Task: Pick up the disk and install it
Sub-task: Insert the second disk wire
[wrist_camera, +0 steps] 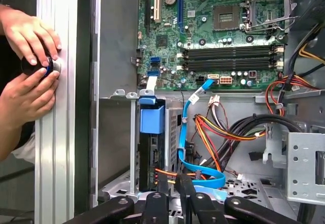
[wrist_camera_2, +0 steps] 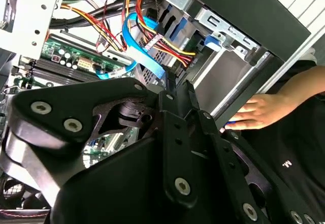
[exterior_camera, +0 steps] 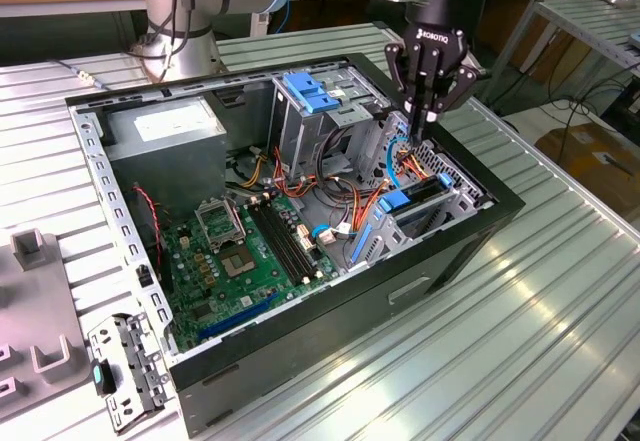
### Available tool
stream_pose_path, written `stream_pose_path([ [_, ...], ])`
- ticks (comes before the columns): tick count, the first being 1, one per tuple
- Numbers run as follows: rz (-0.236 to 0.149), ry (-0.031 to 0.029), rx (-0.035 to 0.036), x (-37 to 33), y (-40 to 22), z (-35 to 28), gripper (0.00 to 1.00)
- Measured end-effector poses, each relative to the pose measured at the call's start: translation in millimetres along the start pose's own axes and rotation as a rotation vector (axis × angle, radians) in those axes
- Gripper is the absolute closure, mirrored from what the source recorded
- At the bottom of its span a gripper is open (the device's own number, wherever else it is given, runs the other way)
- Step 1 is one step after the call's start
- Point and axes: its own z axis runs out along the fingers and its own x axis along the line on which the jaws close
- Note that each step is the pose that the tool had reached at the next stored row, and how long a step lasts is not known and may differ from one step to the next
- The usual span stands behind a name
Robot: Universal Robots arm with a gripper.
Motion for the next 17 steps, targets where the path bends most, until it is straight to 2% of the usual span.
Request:
stream_pose_path([
  [8,0.0,0.0017,0.0,-2.5,0.0,-4.1,0.76],
  [13,0.0,0.0027,-0.0002,-6.9,0.0,-5.9,0.76],
  [17,0.0,0.0034,-0.0003,-9.3,-0.1,-3.0,0.76],
])
